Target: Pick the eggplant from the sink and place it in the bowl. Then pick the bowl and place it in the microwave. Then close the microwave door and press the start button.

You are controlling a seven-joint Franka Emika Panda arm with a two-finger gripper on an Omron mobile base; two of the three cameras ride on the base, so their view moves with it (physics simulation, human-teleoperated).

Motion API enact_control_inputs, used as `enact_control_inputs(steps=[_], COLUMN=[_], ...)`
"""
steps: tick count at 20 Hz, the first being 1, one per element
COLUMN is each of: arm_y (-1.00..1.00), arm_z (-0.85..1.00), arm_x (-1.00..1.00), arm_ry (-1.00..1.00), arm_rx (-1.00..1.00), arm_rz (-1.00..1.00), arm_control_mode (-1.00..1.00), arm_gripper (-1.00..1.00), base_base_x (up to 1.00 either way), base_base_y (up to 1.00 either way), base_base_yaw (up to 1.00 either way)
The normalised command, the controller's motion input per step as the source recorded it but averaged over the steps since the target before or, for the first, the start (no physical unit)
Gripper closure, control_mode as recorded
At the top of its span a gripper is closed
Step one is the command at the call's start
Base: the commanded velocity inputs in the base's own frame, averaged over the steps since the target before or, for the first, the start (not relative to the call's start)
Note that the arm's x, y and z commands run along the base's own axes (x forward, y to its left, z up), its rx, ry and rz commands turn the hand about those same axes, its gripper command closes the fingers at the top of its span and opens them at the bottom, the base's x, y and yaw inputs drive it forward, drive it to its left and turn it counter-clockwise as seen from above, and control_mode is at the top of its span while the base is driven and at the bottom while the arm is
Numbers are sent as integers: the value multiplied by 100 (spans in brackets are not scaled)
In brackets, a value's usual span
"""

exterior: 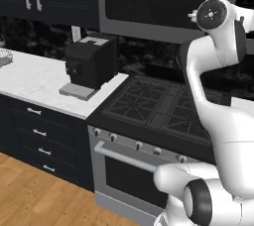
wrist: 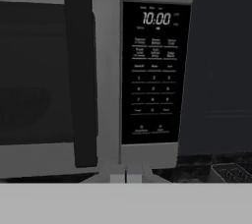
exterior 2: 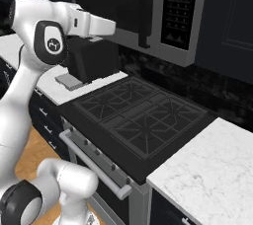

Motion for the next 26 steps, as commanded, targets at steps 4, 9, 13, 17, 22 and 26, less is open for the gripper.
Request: enact_control_inputs(steps=[4, 9, 13, 17, 22, 26], arm_y=[-20, -17, -7, -22, -32, -25], arm_z=[0, 0, 0, -4, -16, -14], arm_x=[18, 21, 26, 19, 14, 17], arm_ry=[-3, -2, -6, -21, -21, -8], arm_rx=[11, 4, 1, 6, 9, 6], arm_rz=[0, 0, 0, 0, 0, 0], arm_control_mode=[-100, -100, -100, -100, -100, -100], arm_gripper=[100, 100, 100, 100, 100, 100], base_base_x=[0, 0, 0, 0, 0, 0], base_base_y=[0, 0, 0, 0, 0, 0], base_base_yaw=[0, 0, 0, 0, 0, 0])
